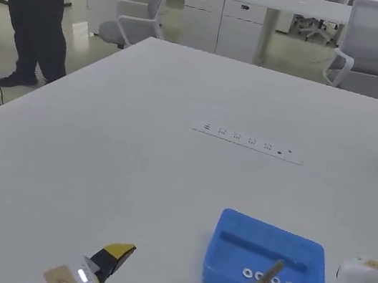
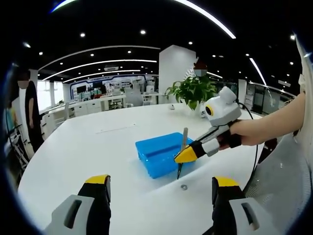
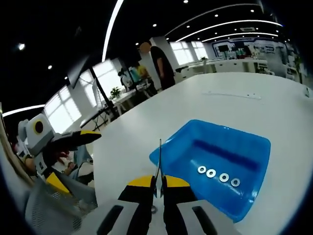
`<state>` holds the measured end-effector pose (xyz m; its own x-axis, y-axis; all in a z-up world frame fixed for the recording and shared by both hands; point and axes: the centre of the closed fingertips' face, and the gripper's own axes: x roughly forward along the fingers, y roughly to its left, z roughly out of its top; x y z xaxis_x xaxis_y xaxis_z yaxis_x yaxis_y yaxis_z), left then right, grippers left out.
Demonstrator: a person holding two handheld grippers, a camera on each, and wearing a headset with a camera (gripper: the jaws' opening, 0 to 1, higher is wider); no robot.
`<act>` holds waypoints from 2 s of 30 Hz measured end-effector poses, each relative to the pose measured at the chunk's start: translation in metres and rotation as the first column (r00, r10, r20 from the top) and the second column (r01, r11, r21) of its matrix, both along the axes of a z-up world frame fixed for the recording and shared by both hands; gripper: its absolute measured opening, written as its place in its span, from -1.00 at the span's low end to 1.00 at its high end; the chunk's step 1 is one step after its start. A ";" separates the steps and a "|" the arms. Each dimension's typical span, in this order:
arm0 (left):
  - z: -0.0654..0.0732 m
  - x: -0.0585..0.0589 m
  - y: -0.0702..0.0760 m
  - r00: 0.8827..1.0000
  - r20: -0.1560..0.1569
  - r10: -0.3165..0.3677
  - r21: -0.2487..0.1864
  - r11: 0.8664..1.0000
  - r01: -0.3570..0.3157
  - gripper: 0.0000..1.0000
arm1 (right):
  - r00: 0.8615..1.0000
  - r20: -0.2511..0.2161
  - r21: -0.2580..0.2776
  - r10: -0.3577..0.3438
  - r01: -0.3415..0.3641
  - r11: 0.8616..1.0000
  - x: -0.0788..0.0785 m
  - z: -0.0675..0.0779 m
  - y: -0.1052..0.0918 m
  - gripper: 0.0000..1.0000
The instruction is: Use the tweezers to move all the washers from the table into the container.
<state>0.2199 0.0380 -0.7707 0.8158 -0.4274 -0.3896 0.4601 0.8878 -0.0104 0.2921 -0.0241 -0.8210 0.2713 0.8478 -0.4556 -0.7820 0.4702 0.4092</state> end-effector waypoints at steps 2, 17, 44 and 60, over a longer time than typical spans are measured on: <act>0.000 0.000 0.000 1.000 0.000 -0.002 -0.004 1.000 0.002 0.75 | 1.000 -0.013 -0.007 -0.002 0.002 1.000 -0.001 -0.003 -0.001 -0.93; 0.000 -0.001 -0.002 1.000 -0.001 -0.009 0.002 1.000 0.009 0.74 | 0.994 0.039 -0.058 0.103 -0.101 0.993 -0.031 -0.012 0.003 -0.93; 0.000 -0.002 -0.002 1.000 -0.002 -0.013 0.000 1.000 0.013 0.74 | 0.912 0.255 -0.198 0.320 -0.275 0.941 -0.052 -0.010 0.012 -0.95; -0.001 -0.005 -0.007 0.999 -0.015 -0.040 -0.007 0.999 0.040 0.72 | 0.919 0.366 0.023 0.144 -0.164 0.986 0.013 0.087 0.022 -0.95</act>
<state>0.2153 0.0311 -0.7721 0.7918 -0.4626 -0.3988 0.4953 0.8684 -0.0237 0.3050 -0.0021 -0.7341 0.2739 0.9122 -0.3049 -0.9423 0.3180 0.1050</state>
